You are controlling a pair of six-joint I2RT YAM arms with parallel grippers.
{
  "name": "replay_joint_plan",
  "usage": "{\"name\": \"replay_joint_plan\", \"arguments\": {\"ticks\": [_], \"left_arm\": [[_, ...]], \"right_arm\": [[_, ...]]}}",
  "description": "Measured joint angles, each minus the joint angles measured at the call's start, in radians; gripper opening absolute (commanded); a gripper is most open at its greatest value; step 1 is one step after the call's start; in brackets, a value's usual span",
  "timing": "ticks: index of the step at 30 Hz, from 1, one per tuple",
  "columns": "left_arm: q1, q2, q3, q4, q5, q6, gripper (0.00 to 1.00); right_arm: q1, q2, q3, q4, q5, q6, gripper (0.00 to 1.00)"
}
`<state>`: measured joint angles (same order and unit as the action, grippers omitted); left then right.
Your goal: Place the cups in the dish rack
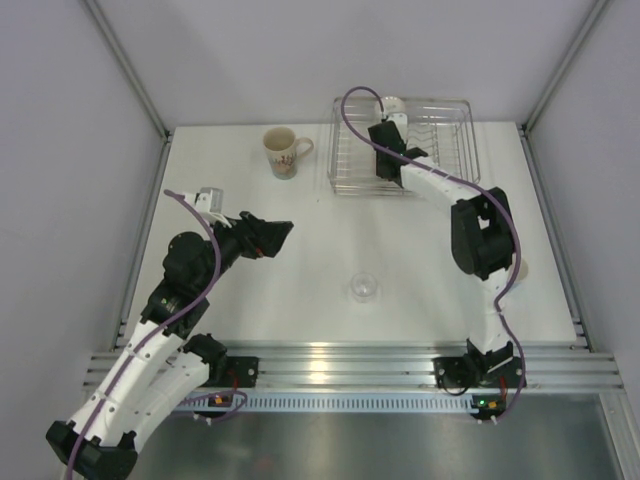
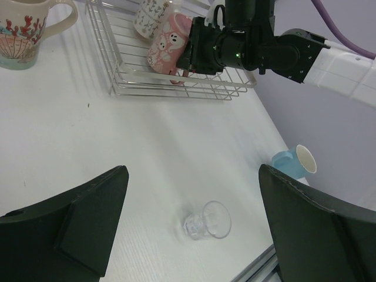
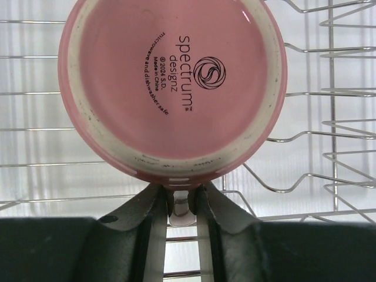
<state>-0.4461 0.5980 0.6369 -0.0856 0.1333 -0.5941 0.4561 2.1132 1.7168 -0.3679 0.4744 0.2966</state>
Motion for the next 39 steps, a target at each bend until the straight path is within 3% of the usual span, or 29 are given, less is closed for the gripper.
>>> {"name": "replay_joint_plan", "arguments": {"ticks": [8, 15, 21, 29, 39], "left_arm": [[0.000, 0.000, 0.000, 0.000, 0.000, -0.010, 0.98], [0.000, -0.004, 0.000, 0.000, 0.000, -0.014, 0.98], [0.000, -0.007, 0.000, 0.000, 0.000, -0.018, 0.98], [0.000, 0.006, 0.001, -0.003, -0.010, -0.017, 0.97], [0.000, 0.079, 0.035, -0.061, -0.037, -0.005, 0.97]], "right_arm": [[-0.001, -0.037, -0.045, -0.002, 0.004, -0.006, 0.13], [-0.001, -0.038, -0.047, -0.014, 0.019, -0.006, 0.30], [-0.001, -0.039, -0.047, -0.019, 0.033, 0.000, 0.37], [-0.001, -0.078, -0.046, -0.057, 0.018, 0.002, 0.45], [-0.008, -0.247, -0.054, -0.142, -0.118, -0.002, 0.45]]}}
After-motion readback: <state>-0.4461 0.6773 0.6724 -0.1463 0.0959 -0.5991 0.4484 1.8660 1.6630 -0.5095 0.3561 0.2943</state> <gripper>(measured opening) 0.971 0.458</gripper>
